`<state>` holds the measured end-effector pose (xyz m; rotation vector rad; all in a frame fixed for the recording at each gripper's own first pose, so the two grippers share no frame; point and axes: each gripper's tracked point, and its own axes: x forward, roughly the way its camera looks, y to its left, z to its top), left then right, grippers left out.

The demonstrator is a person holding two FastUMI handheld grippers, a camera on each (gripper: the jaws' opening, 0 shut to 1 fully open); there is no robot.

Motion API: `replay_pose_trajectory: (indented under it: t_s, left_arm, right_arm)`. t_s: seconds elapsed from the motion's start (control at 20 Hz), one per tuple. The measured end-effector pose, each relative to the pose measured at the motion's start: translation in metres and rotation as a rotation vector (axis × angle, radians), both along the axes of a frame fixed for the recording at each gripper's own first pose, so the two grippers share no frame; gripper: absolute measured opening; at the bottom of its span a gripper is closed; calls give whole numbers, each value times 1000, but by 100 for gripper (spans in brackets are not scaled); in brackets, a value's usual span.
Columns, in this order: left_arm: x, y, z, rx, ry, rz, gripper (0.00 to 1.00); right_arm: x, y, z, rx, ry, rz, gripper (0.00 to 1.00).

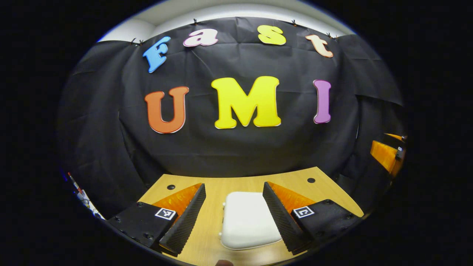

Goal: First open the suitcase, pack the skin care products into it, and then close the suitcase.

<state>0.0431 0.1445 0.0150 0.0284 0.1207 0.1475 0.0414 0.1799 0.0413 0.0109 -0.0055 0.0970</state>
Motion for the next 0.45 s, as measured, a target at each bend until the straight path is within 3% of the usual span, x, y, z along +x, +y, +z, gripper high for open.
replay_pose_trajectory:
  t_s: [0.15,0.45]
  left_arm:
    - [-9,25,20,-41,-82,32,98]
    - [-15,37,40,-53,-139,1,97]
  right_arm:
    - [4,34,4,-10,-16,34,80]
    - [11,73,6,-60,7,71,79]
